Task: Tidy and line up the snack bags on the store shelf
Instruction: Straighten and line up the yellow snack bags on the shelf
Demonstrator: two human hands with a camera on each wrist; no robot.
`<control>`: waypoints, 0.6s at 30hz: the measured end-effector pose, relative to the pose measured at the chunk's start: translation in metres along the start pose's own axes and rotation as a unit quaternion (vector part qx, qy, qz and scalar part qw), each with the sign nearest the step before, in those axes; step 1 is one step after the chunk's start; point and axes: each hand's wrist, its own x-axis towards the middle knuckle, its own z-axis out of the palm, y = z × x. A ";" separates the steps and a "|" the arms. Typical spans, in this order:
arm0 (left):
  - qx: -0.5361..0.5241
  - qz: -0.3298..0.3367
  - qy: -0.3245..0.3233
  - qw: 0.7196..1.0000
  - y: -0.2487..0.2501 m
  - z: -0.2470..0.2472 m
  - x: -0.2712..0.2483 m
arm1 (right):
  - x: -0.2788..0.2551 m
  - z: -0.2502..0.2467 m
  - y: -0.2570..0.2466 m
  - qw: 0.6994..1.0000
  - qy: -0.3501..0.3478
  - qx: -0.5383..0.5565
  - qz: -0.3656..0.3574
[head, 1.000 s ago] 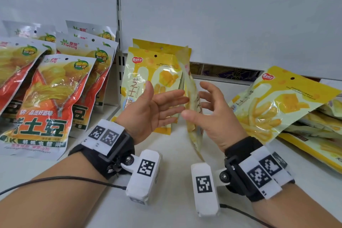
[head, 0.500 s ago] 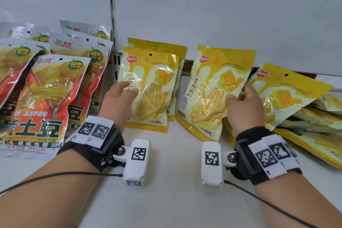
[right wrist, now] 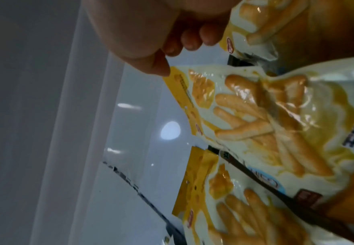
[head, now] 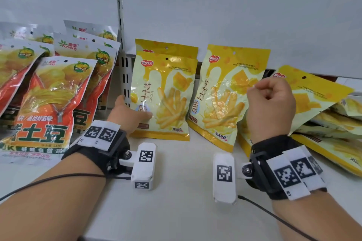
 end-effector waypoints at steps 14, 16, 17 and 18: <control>-0.360 0.099 -0.126 0.919 0.014 0.000 -0.012 | -0.022 0.023 0.016 0.940 -0.295 0.022 0.167; -0.380 0.103 -0.146 0.907 0.015 0.000 -0.014 | -0.022 0.022 0.019 0.936 -0.307 0.030 0.168; -0.387 0.104 -0.154 0.903 0.016 0.000 -0.016 | -0.022 0.022 0.020 0.934 -0.314 0.032 0.168; -0.391 0.105 -0.159 0.900 0.016 0.000 -0.017 | -0.022 0.022 0.020 0.931 -0.323 0.034 0.167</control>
